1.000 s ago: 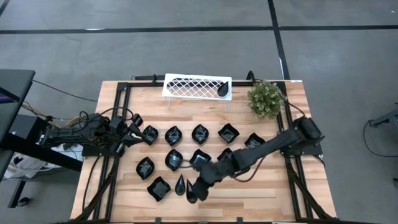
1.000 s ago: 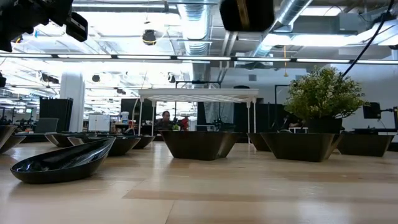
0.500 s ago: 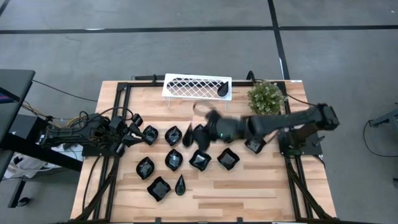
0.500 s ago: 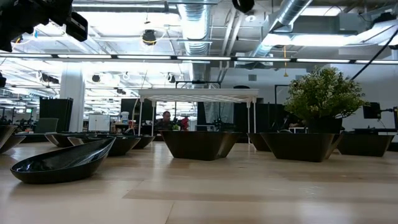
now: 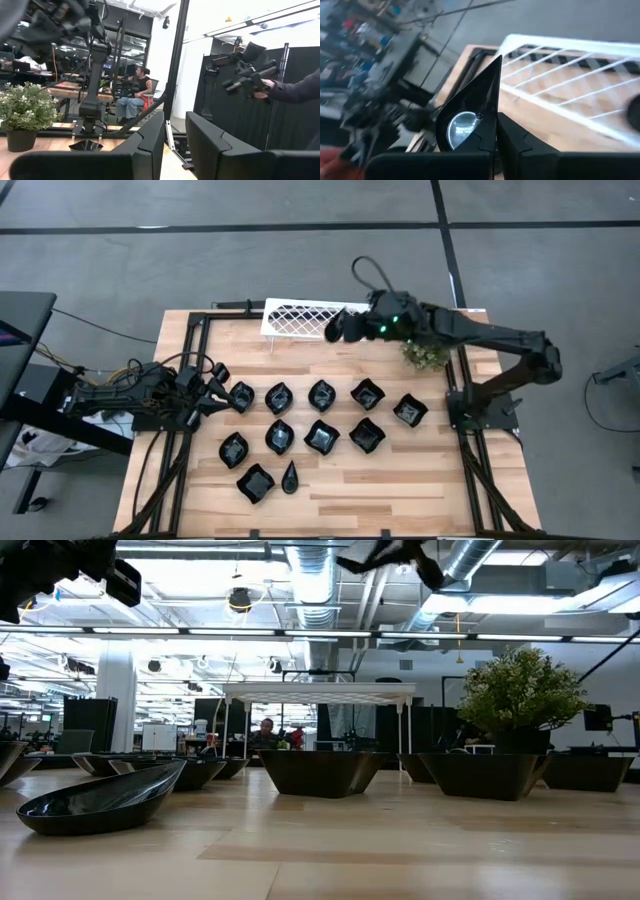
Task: Pick & Place Mini shaped plates
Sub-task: Stack the black drop shaped plate on top of the black drop shaped plate on the shelf
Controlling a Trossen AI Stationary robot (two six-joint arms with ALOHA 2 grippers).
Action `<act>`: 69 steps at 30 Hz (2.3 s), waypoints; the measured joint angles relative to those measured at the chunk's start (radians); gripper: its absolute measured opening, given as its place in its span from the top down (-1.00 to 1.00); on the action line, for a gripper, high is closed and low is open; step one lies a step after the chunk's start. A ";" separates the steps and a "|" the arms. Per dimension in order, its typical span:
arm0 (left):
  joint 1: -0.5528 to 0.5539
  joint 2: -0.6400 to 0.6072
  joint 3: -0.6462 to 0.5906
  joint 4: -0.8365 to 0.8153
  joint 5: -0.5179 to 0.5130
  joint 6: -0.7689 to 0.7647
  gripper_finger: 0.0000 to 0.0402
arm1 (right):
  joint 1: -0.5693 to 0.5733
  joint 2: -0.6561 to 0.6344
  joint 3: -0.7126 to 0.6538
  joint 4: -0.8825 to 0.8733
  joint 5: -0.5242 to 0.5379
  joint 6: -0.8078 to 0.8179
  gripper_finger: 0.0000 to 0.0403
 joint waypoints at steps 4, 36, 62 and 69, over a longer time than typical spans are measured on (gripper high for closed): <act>0.000 0.000 0.000 0.000 0.000 0.000 0.59 | -0.054 -0.027 0.000 -0.075 -0.004 0.000 1.00; 0.000 0.000 0.000 0.026 -0.001 0.003 0.59 | -0.402 0.082 0.002 -0.347 -0.305 0.109 1.00; 0.000 0.000 0.000 0.027 -0.001 0.002 0.59 | -0.479 0.310 0.152 -0.489 -0.406 0.038 1.00; 0.000 0.000 0.000 0.027 -0.001 0.003 0.59 | -0.485 0.324 0.151 -0.498 -0.391 0.043 1.00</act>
